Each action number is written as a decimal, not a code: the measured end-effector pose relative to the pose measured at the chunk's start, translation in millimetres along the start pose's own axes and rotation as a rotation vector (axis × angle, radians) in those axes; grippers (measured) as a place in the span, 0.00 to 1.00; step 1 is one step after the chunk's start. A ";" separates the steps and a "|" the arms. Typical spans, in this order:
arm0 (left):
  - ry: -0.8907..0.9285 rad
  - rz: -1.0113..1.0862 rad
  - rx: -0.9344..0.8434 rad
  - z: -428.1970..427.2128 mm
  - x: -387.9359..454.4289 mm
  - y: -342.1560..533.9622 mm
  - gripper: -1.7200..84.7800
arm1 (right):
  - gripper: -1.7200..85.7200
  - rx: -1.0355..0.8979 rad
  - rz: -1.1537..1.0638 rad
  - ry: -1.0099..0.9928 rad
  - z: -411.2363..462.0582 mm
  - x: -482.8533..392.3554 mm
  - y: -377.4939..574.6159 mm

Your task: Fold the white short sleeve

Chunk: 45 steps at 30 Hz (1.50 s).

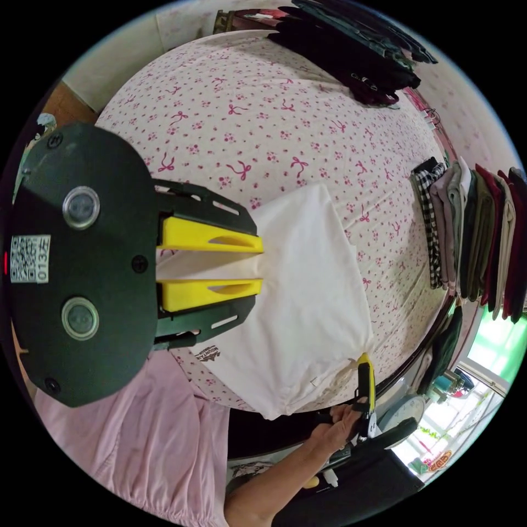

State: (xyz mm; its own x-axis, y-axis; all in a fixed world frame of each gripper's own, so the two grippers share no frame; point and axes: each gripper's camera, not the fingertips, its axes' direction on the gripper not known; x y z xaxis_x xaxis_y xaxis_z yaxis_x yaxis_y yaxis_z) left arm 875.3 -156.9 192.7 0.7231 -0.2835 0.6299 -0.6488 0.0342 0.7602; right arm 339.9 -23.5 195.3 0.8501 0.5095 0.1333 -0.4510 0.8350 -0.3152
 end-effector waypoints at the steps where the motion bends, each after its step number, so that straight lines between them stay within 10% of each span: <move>1: 0.003 -0.003 0.009 -1.5 -0.3 3.0 0.11 | 0.05 0.022 -0.003 0.012 -6.6 -3.3 3.9; 45: 0.166 -0.291 0.088 76.4 -110.1 174.8 0.12 | 0.05 0.069 -0.074 -0.006 -7.3 -77.6 147.4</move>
State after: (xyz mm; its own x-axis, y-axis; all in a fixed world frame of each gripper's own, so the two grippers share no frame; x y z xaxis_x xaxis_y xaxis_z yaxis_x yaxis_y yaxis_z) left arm 664.2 -192.9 244.1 0.9050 -0.1091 0.4112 -0.4221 -0.1105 0.8998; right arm 209.4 58.5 131.7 0.8801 0.4473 0.1589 -0.4052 0.8823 -0.2393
